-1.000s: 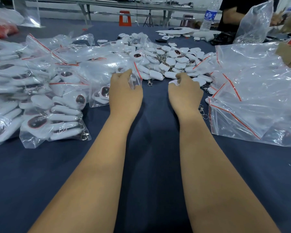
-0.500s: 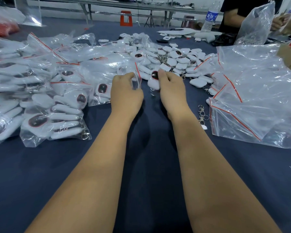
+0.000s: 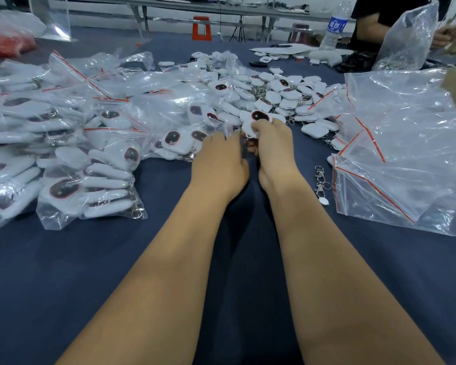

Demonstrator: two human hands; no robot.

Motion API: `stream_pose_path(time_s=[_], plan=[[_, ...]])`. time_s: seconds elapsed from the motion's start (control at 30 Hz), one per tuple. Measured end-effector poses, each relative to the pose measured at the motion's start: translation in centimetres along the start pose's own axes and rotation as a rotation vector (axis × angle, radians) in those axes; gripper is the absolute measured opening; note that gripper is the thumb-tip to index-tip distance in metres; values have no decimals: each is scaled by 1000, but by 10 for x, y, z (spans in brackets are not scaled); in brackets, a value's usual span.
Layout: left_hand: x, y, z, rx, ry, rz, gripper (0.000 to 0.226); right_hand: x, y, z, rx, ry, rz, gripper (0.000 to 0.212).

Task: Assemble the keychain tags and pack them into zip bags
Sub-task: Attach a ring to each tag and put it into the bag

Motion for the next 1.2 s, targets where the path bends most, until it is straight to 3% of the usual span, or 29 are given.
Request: stream_pose_path(time_s=[0.1,0.27,0.37,0.5,0.7,0.8,0.9,1.03,1.2], plan=[[-5,7,-3,-9,-66,98,33,2,-2,4,-35,52,-9,11],[2,-1,3,105,-29,-51,27,0,-2,1,-72,-4,-1,20],[14,-15,3,319,196,-426,18,-4,-2,-1,-42,-102,-96,24],[22,-30,-2,507,458,-969,33,-13,2,-4,18,-218,-201,26],[19,-30,4,485,479,-1280,37,-20,9,-4,56,-272,-286,36],[18,-29,5,455,413,-1296,37,-18,9,-4,69,-269,-304,38],[14,-28,6,488,364,-1209,17,-17,9,-4,84,-264,-326,36],[13,-29,7,470,343,-1170,30,-17,8,-6,81,-270,-319,32],[10,-29,8,389,316,-1128,30,-17,4,-8,59,-269,-248,32]])
Point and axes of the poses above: each hand's wrist, its own z-axis towards the middle knuckle, its own x-axis out of the back of the hand, y = z × x, the point moved 4 cm from there along z, towards the middle knuckle, and after that the axes turned 7 degrees about -x, right-handed, at the moved point
